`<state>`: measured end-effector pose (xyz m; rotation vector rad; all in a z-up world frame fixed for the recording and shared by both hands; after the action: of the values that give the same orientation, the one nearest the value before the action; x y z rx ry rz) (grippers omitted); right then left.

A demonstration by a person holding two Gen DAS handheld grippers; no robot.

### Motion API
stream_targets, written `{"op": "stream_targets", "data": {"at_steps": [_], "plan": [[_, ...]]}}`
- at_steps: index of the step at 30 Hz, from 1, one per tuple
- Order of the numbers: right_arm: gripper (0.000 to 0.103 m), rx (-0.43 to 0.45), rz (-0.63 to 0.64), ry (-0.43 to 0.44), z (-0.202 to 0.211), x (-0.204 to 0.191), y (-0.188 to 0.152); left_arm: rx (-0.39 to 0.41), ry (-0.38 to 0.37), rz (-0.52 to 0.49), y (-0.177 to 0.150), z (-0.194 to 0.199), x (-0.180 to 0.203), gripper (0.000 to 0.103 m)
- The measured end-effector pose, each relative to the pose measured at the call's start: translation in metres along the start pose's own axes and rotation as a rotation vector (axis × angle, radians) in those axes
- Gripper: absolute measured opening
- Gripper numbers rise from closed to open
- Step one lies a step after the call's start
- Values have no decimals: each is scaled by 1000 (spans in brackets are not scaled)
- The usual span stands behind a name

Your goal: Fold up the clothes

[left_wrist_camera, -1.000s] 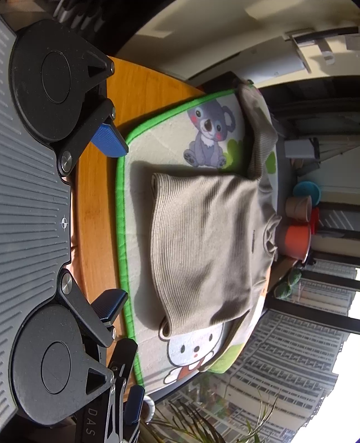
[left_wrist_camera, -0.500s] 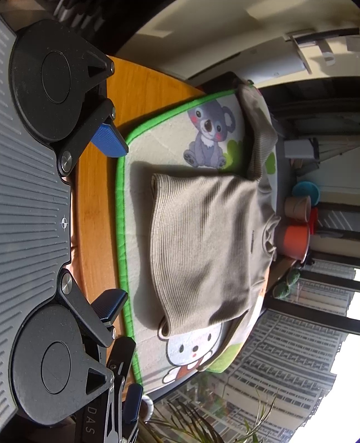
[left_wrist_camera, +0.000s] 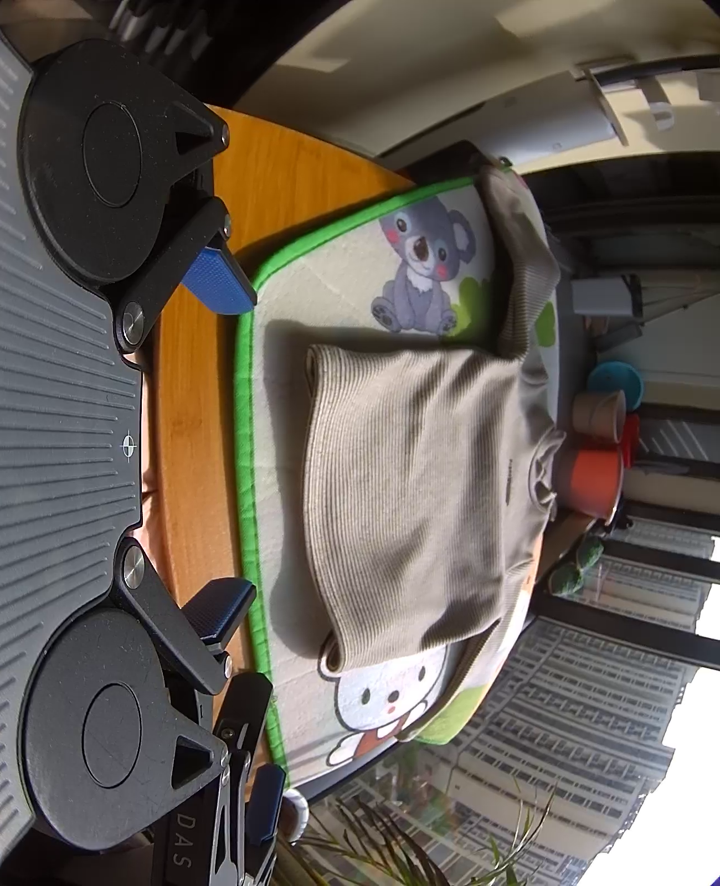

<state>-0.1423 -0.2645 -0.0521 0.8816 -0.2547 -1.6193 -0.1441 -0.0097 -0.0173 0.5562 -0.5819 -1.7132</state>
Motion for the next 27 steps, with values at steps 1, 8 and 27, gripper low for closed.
{"op": "stream_targets", "data": {"at_steps": [1, 8, 27], "plan": [[103, -1, -1, 0, 0, 0, 0, 0, 0, 0, 0, 0, 0, 103], [103, -8, -5, 1, -1, 0, -1, -4, -4, 2, 0, 1, 0, 103], [103, -24, -15, 3, -4, 2, 0, -18, -17, 9, -2, -5, -1, 103]]}}
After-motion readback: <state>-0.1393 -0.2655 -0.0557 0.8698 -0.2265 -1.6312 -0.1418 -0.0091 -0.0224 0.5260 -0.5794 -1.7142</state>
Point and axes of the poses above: each gripper's, at about its wrist camera, not at the fingertips, and z roughly against the way its jaws point, x to its right, y to its top, the point moved 3 cm from there along -z, roughly the way its jaws point, and after that the axes turned 14 degrees about -z, right-handed, at the moved point
